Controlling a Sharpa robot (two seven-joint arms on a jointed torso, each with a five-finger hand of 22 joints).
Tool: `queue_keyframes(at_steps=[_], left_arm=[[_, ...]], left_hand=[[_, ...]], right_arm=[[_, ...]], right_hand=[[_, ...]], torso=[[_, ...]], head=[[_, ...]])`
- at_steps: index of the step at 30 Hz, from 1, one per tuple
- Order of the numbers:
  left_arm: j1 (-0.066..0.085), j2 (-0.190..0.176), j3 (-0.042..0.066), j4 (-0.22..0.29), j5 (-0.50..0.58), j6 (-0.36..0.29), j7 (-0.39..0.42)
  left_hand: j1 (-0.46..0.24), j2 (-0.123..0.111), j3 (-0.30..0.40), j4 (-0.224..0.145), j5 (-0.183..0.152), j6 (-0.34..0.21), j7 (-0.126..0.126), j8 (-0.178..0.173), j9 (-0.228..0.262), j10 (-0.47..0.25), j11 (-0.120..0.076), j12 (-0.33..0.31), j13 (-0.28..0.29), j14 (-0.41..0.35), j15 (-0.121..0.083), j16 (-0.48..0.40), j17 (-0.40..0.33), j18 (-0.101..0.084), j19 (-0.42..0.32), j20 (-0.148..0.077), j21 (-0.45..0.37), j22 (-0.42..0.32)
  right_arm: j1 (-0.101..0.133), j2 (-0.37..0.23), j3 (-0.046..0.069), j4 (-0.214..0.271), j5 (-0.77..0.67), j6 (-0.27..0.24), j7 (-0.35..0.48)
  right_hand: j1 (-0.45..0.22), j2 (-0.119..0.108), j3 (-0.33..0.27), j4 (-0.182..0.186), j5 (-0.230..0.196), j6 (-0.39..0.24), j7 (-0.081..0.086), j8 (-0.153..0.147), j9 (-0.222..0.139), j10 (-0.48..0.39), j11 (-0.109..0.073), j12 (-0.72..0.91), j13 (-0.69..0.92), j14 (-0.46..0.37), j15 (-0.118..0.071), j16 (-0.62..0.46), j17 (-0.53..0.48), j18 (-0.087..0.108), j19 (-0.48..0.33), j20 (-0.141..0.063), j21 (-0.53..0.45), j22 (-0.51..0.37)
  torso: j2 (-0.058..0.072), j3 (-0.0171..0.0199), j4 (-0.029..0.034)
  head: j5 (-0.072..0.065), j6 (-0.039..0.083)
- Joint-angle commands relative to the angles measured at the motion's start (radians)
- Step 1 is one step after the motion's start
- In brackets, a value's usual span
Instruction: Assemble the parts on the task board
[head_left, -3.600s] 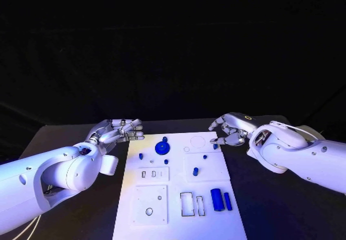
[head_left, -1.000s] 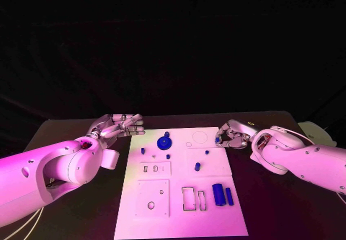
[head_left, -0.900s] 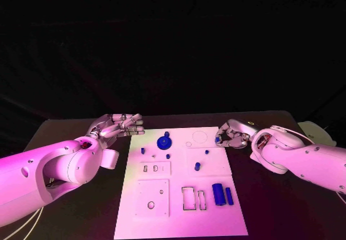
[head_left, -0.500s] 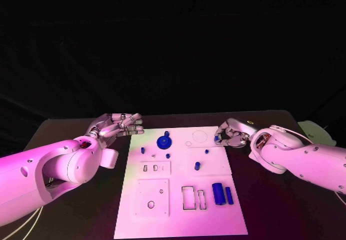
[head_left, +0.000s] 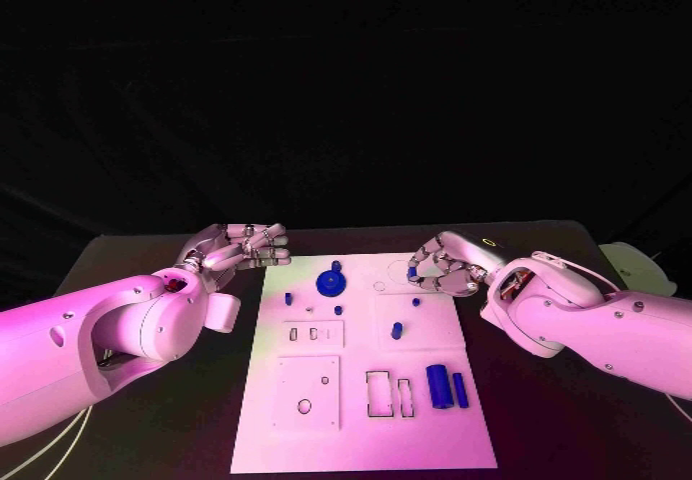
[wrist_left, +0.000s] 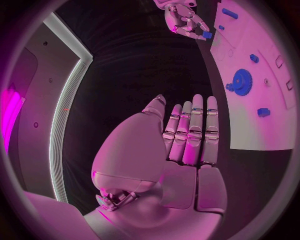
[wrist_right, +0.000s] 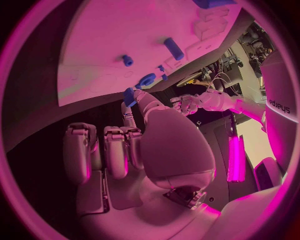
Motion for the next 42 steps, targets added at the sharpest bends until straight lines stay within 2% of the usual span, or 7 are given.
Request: queue_keyframes(at_steps=[1,3,7,10,19,33,42], left_arm=[[0.001,0.009,0.001,-0.004,0.002,0.018,0.004],[0.001,0.017,0.001,-0.008,0.003,0.02,0.003],[0.001,0.028,0.0,-0.014,0.003,0.023,0.002],[0.001,0.037,0.0,-0.018,0.003,0.024,0.001],[0.001,0.047,0.0,-0.02,0.003,0.025,-0.001],[0.001,0.048,0.0,-0.017,0.003,0.026,-0.007],[0.001,0.047,0.0,-0.016,0.003,0.026,-0.008]], left_hand=[[0.012,0.001,0.006,-0.002,0.004,0.003,0.006,-0.003,0.0,0.0,0.004,-0.002,0.001,0.005,0.005,-0.006,0.002,0.005,0.006,0.001,-0.003,-0.001],[0.012,0.001,0.006,-0.002,0.004,0.003,0.006,-0.003,0.0,0.0,0.004,-0.002,0.001,0.005,0.005,-0.006,0.002,0.005,0.006,0.001,-0.003,-0.001],[0.011,0.001,0.006,-0.002,0.004,0.003,0.006,-0.004,0.0,0.001,0.004,-0.003,0.001,0.005,0.005,-0.006,0.002,0.005,0.006,0.001,-0.004,-0.001],[0.011,0.001,0.006,-0.002,0.004,0.003,0.006,-0.004,0.0,0.001,0.004,-0.003,0.001,0.005,0.005,-0.006,0.002,0.005,0.006,0.001,-0.004,-0.001],[0.011,0.001,0.006,-0.002,0.004,0.003,0.006,-0.004,0.0,0.001,0.004,-0.003,0.001,0.005,0.005,-0.006,0.002,0.005,0.006,0.001,-0.004,-0.001],[0.01,0.001,0.006,-0.001,0.004,0.003,0.006,-0.004,0.0,0.001,0.004,-0.003,0.002,0.006,0.005,-0.007,0.002,0.005,0.006,0.001,-0.004,-0.001],[0.01,0.001,0.006,-0.001,0.004,0.003,0.007,-0.005,0.0,0.001,0.004,-0.004,0.002,0.006,0.005,-0.007,0.002,0.005,0.006,0.001,-0.004,-0.002]], right_arm=[[0.003,0.024,0.0,0.041,-0.044,-0.014,-0.068],[0.002,0.043,-0.001,0.06,-0.045,-0.003,-0.079],[-0.003,0.094,-0.006,0.078,-0.051,0.014,-0.095],[-0.009,0.128,-0.011,0.083,-0.052,0.018,-0.11],[-0.052,0.213,-0.021,0.071,-0.102,0.04,-0.158],[-0.094,0.298,-0.028,0.019,-0.212,0.073,-0.215],[-0.101,0.314,-0.029,-0.003,-0.238,0.078,-0.234]], right_hand=[[-0.008,0.002,0.005,0.003,0.005,0.028,-0.022,0.014,0.021,0.089,-0.008,0.002,0.246,0.106,-0.005,0.006,0.263,-0.014,0.035,-0.008,0.007,0.153],[-0.008,0.004,0.007,0.004,0.006,0.029,-0.023,0.014,0.021,0.088,-0.009,0.001,0.245,0.106,-0.005,0.006,0.263,-0.014,0.035,-0.008,0.007,0.153],[-0.009,0.004,0.007,0.004,0.006,0.028,-0.023,0.014,0.021,0.087,-0.009,0.0,0.244,0.106,-0.005,0.006,0.263,-0.014,0.034,-0.008,0.006,0.152],[-0.012,0.007,0.009,0.006,0.007,0.028,-0.023,0.014,0.022,0.088,-0.009,0.001,0.245,0.106,-0.006,0.006,0.263,-0.013,0.032,-0.008,0.002,0.148],[-0.02,0.006,0.009,0.01,0.008,0.027,-0.022,0.014,0.023,0.085,-0.009,-0.002,0.242,0.106,-0.006,0.006,0.263,-0.012,0.031,-0.008,0.0,0.147],[-0.033,0.006,0.008,0.015,-0.007,0.024,-0.022,0.013,0.024,0.086,-0.009,-0.002,0.242,0.106,-0.006,0.006,0.263,-0.012,0.031,-0.009,0.0,0.147],[-0.034,0.004,0.008,0.015,-0.009,0.023,-0.022,0.012,0.024,0.085,-0.009,-0.002,0.242,0.106,-0.006,0.006,0.263,-0.012,0.031,-0.009,-0.001,0.147]], torso=[[-0.005,-0.0027,0.003],[-0.006,-0.0044,0.009],[-0.007,-0.0075,0.0118],[-0.008,-0.0083,0.0164],[-0.007,-0.0071,0.0145],[-0.006,-0.0059,0.0141],[-0.006,-0.0066,0.0144]], head=[[0.01,-0.012],[0.012,-0.018],[0.026,-0.028],[0.028,-0.033],[0.052,-0.046],[0.057,-0.056],[0.058,-0.058]])
